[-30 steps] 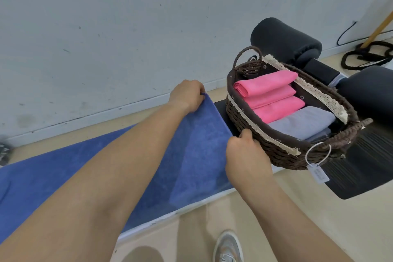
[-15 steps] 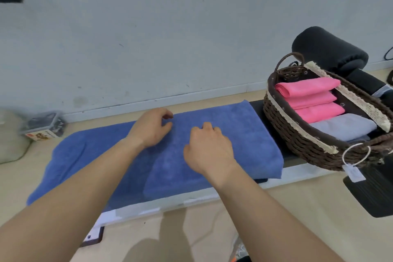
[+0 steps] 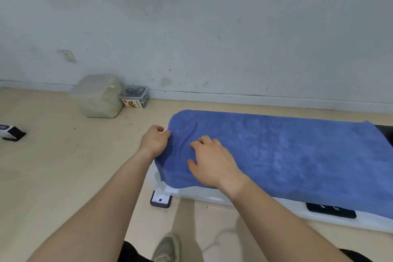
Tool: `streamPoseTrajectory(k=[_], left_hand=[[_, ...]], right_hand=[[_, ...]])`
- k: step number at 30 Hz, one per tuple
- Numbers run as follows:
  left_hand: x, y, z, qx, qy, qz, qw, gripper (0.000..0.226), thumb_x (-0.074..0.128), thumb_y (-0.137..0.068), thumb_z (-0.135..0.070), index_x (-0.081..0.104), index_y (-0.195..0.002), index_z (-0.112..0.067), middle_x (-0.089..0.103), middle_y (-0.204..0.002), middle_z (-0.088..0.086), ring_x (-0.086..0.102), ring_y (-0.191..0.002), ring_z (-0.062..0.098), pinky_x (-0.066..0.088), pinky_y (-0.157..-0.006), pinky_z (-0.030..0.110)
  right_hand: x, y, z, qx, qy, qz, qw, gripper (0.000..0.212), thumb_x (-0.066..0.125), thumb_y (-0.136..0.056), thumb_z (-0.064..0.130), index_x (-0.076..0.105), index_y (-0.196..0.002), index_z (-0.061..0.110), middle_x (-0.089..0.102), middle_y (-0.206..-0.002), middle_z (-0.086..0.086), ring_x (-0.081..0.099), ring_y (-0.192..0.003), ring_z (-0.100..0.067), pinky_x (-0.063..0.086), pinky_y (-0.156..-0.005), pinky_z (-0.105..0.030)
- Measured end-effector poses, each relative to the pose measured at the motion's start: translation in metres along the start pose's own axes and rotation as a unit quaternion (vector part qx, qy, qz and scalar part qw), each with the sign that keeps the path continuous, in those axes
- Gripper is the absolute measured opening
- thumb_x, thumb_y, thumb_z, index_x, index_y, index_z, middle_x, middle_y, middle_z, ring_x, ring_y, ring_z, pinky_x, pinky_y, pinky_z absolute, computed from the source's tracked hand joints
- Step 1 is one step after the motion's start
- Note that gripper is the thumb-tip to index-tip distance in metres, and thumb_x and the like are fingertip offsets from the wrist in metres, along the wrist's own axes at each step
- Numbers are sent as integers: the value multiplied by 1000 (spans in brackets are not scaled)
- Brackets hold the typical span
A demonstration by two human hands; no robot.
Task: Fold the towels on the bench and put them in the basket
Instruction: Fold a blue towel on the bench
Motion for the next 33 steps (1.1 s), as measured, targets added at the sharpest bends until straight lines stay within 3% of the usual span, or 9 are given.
streamPoseTrajectory(k=[2,6,10,13,15,19,27,30,33], left_hand=[[7,-4,5,-15,18,52,998,29,51,-98,-36,54,-80,-13,53,-79,10,48,-74,26,37,-68,35],[5,-16,7,-12,54,65,996,33,64,-92,-36,58,-72,-11,56,-69,5,47,-64,24,39,-62,31],[-10,-22,-2,26,50,24,998,16,71,-87,-28,66,-89,-13,68,-84,2,66,-78,23,56,-69,36],[-13,-11,-12,34,25,68,997,19,65,-91,-28,60,-89,-10,60,-76,7,52,-62,27,43,-49,24],[-16,1,-15,19,-6,125,992,20,60,-94,-32,56,-90,-13,51,-76,12,42,-62,26,36,-47,23],[-26,25,-13,-5,-75,189,979,38,52,-98,-40,66,-102,-4,67,-84,5,61,-59,22,38,-51,23],[-28,58,-28,-20,73,250,965,57,35,-99,-62,65,-118,-17,77,-90,8,64,-64,19,45,-51,25],[-24,64,-37,3,27,275,961,51,34,-101,-59,64,-114,-21,78,-89,6,73,-73,19,47,-62,29],[-24,50,-44,24,-51,209,976,40,42,-101,-48,66,-103,-16,77,-82,3,75,-74,20,46,-65,29]], right_hand=[[6,-10,7,-17,10,1,1000,33,47,-97,33,54,-127,19,49,-128,-1,45,-113,-28,45,-91,-40],[14,-27,9,-27,37,1,999,35,48,-95,31,54,-129,28,45,-126,1,42,-112,-26,44,-92,-39],[12,-39,8,-24,-11,-6,1000,30,52,-93,28,60,-122,34,50,-117,6,49,-109,-21,46,-89,-36],[10,-42,16,-36,-50,-2,998,25,50,-91,20,65,-106,32,60,-95,12,57,-91,-17,52,-74,-36],[13,-42,22,-39,-53,13,998,24,47,-90,18,66,-98,29,63,-84,9,59,-82,-18,54,-68,-38],[17,-40,28,-36,-52,12,998,22,42,-89,18,64,-85,22,62,-74,3,59,-74,-22,53,-62,-40],[8,-29,33,-14,-93,19,995,56,42,-87,73,50,-69,21,55,-65,6,54,-61,-13,39,-54,-33],[5,-29,26,-7,-90,12,996,41,48,-93,55,46,-69,22,56,-67,5,56,-66,-18,40,-53,-33],[5,-30,13,8,-98,23,995,26,47,-96,29,44,-70,23,54,-69,5,55,-69,-20,38,-52,-32]])
Point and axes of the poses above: each hand's wrist, its own y-axis away from the middle knuckle, its own x-axis out of the palm, z = x × y, the point moved 7 cm from there along -y, towards the middle knuckle
